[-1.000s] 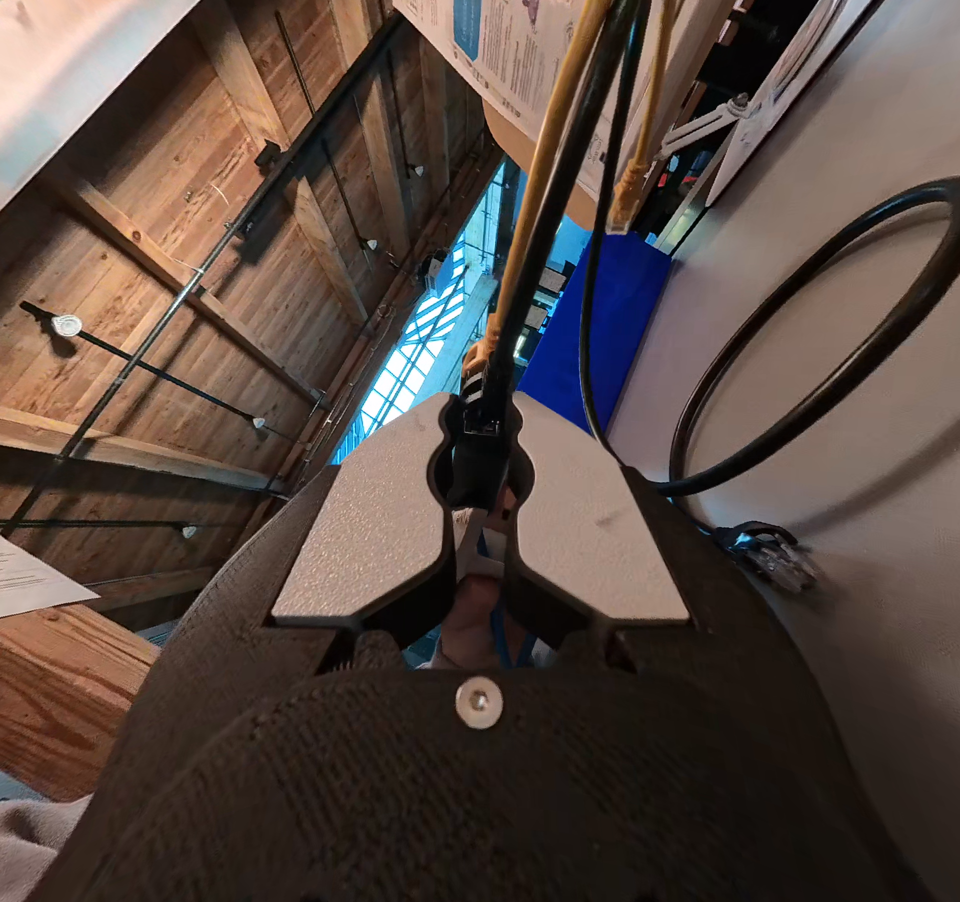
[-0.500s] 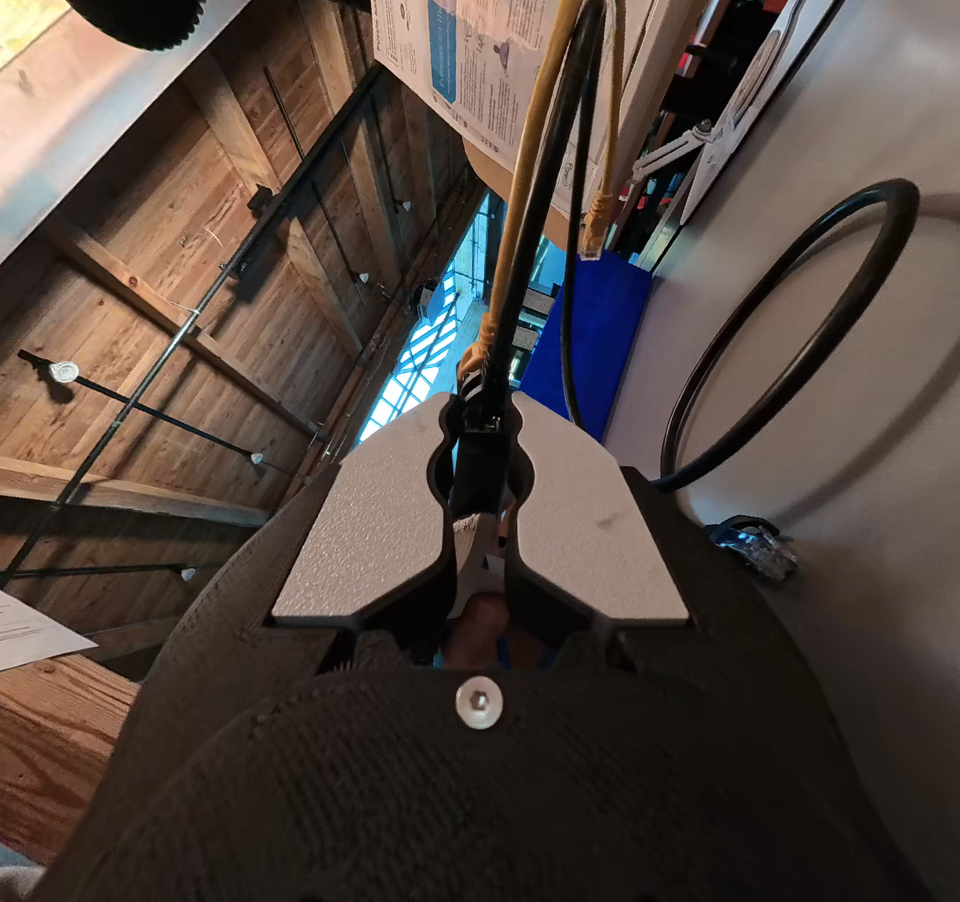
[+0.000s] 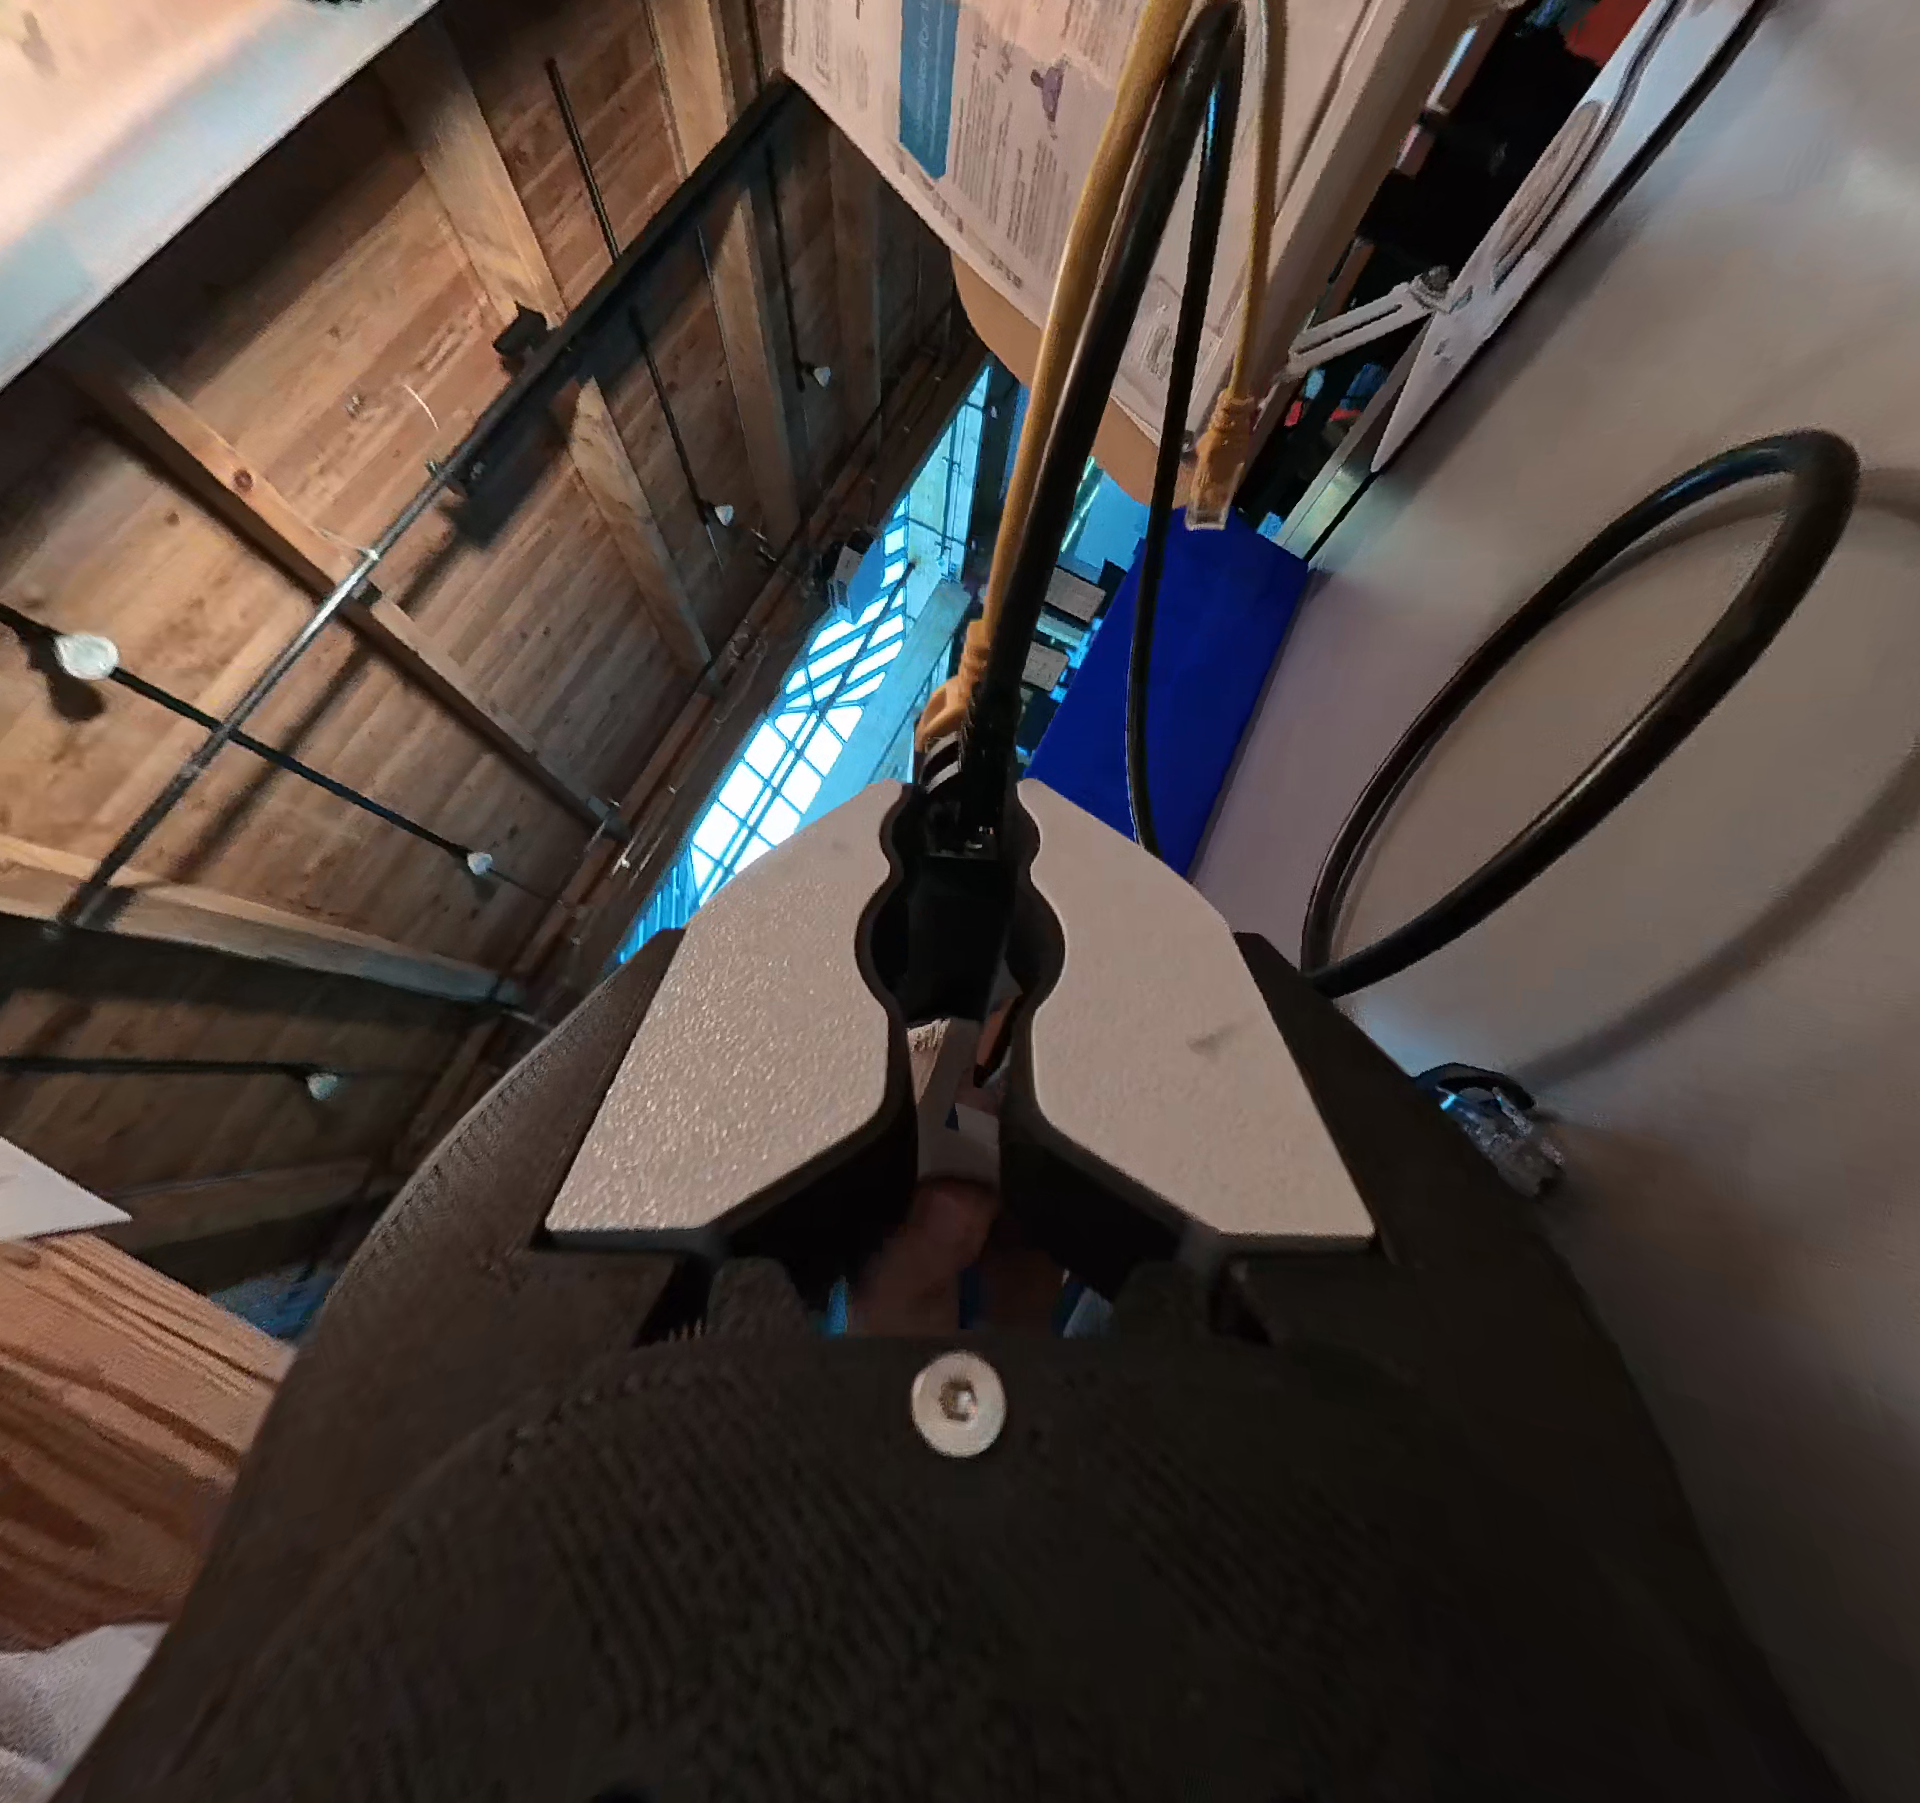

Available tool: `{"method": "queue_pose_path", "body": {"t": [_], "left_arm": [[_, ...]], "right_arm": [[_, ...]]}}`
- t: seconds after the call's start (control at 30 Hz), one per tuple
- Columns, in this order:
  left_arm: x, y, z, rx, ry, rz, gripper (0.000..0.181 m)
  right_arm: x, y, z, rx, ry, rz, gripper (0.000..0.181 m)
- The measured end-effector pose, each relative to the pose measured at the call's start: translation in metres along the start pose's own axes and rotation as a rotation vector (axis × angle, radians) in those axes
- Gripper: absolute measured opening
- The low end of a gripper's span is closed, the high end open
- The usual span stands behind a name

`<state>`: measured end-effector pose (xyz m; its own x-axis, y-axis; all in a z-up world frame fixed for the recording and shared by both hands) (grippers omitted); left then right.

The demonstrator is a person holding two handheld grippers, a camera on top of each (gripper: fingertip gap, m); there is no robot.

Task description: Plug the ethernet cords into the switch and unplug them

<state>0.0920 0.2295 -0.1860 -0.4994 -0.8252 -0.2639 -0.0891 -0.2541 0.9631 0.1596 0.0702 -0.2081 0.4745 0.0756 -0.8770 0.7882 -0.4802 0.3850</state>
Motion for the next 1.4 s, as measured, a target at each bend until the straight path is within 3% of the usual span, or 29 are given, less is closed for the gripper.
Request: {"method": "queue_pose_path", "body": {"t": [0.2, 0.5, 0.63, 0.77, 0.87, 1.0, 1.13, 1.2, 1.33, 1.4], "left_arm": [[0.001, 0.000, -0.001, -0.015, 0.013, -0.016, 0.059], [0.002, 0.003, -0.002, -0.034, 0.107, -0.023, 0.059], [-0.003, 0.000, 0.002, -0.029, 0.080, 0.068, 0.059], [-0.002, 0.004, 0.000, -0.016, 0.085, 0.015, 0.059], [-0.003, 0.004, 0.000, 0.014, 0.062, 0.068, 0.059], [0.003, 0.009, 0.001, -0.022, 0.146, -0.043, 0.059], [0.003, 0.006, 0.001, -0.027, 0.142, 0.029, 0.059], [0.006, 0.008, 0.001, -0.058, 0.189, -0.044, 0.059], [0.001, 0.004, 0.003, -0.023, 0.147, 0.137, 0.059], [-0.001, 0.003, 0.005, 0.000, 0.151, 0.109, 0.059]], "right_arm": [[0.006, 0.003, 0.001, -0.038, 0.038, -0.014, 0.013], [0.003, 0.010, -0.011, -0.069, 0.071, 0.138, 0.013], [0.004, 0.010, -0.014, -0.108, 0.075, 0.215, 0.014], [0.005, 0.012, -0.012, -0.103, 0.116, 0.178, 0.014], [0.004, 0.012, -0.011, -0.090, 0.133, 0.197, 0.014], [0.004, 0.010, -0.014, -0.050, 0.147, 0.175, 0.013], [0.005, 0.010, -0.014, -0.067, 0.118, 0.190, 0.013], [0.003, 0.010, -0.016, -0.079, 0.106, 0.211, 0.014], [0.000, 0.012, -0.018, -0.105, 0.069, 0.290, 0.014], [-0.001, 0.011, -0.022, -0.108, 0.081, 0.276, 0.014]]}}
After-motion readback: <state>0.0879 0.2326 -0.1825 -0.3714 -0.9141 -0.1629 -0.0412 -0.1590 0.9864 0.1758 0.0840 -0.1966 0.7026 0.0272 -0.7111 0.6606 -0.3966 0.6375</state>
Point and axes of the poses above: each gripper's, where its closed fingertips meet, z back along the fingers, y out of its top, x = y × z across the jaws, the point moved 10 cm from there along z, back along the fingers, and after that the axes turned 3 degrees about z, right-handed, at the moved point
